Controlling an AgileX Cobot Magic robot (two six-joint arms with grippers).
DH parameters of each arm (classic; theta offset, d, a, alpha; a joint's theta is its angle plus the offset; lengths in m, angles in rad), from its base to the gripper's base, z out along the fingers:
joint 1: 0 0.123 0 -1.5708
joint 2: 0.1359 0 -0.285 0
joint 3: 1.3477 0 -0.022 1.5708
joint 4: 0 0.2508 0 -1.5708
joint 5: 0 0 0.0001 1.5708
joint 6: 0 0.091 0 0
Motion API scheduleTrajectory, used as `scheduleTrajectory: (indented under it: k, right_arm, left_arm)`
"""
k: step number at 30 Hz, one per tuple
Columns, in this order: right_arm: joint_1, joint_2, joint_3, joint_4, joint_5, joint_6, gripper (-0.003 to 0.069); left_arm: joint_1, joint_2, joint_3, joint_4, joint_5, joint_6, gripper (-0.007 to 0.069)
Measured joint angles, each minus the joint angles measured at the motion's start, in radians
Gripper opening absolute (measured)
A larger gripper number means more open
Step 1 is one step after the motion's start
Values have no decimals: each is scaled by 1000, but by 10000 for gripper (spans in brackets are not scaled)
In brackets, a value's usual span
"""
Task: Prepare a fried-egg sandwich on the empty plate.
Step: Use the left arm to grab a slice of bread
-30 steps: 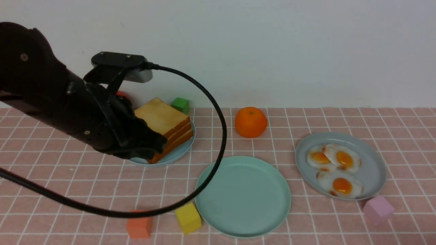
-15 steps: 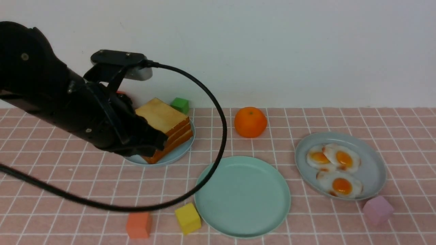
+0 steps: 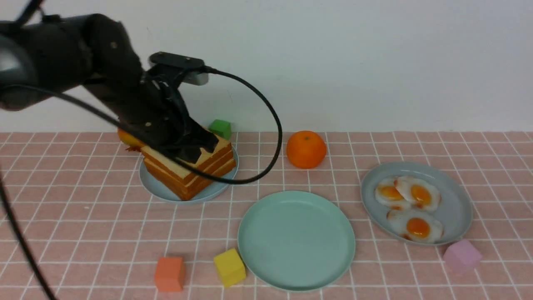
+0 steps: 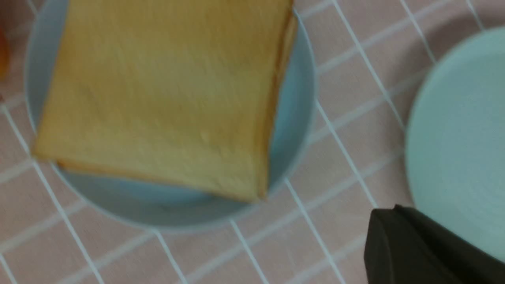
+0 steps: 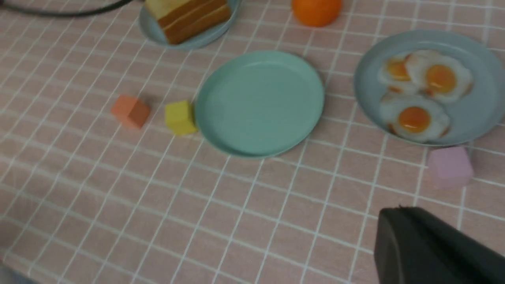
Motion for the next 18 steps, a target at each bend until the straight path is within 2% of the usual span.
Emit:
scheduleTrajectory:
  k: [1, 3, 9, 13, 18]
  right_arm:
    - [0, 2, 0, 0, 0, -6, -4]
    - [0, 21, 0, 43, -5, -68, -3]
    - [0, 24, -3, 114, -38, -163, -1]
    - [0, 24, -3, 118, -41, -176, 1]
    - [0, 24, -4, 132, -43, -180, 3]
  left_arm:
    - [0, 0, 0, 3, 0, 0, 29]
    - [0, 56, -37, 45, 0, 2, 91]
    - [0, 141, -56, 122, -89, 2, 325]
    - [0, 163, -56, 152, -143, 2, 372]
    - [-3, 179, -57, 174, -167, 6, 378]
